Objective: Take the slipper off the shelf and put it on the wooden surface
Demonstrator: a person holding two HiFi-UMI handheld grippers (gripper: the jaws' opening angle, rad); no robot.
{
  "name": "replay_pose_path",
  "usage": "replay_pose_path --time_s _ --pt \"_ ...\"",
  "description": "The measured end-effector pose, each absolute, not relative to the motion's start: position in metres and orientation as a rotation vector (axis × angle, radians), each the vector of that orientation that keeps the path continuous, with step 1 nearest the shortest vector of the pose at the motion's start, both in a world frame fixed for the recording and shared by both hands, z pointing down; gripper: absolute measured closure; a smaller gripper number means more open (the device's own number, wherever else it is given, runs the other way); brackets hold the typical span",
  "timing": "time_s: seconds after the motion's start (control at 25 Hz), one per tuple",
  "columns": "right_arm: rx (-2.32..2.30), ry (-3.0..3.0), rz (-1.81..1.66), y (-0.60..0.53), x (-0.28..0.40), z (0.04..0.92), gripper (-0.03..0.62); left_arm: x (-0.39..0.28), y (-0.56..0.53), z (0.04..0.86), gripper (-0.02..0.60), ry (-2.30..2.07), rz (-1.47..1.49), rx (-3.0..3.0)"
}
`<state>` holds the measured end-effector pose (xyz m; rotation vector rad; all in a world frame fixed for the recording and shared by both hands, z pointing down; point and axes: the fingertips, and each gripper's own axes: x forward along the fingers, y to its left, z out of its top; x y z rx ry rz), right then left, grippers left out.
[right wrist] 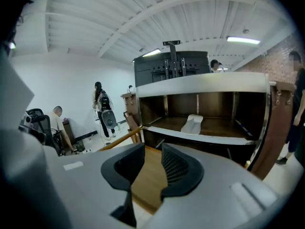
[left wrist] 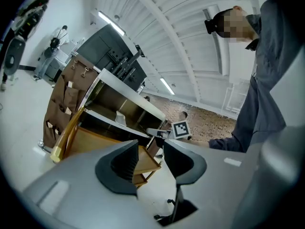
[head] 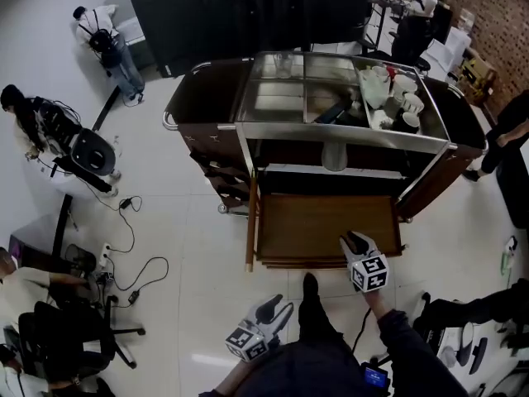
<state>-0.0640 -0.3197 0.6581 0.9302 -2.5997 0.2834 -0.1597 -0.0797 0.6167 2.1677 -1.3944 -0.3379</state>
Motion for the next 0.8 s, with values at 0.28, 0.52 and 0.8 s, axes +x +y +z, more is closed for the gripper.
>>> replay_pose_path --time_s 0.28,0.52,0.8 --pt "0.855 -2.567 0.282 -0.506 -0.108 0.699 0.497 -0.151 -0.217 0.601 0.4 -1.416 -0.292 2.111" --pt "0.912 -2.506 0.253 -0.634 -0.147 0.736 0.473 -0.166 -0.294 0.587 0.4 -1.484 -0.291 2.085" --pt "0.987 -2.364 0.245 -0.699 -0.166 0.765 0.543 -0.172 -0.322 0.589 0.4 -1.511 -0.254 2.037"
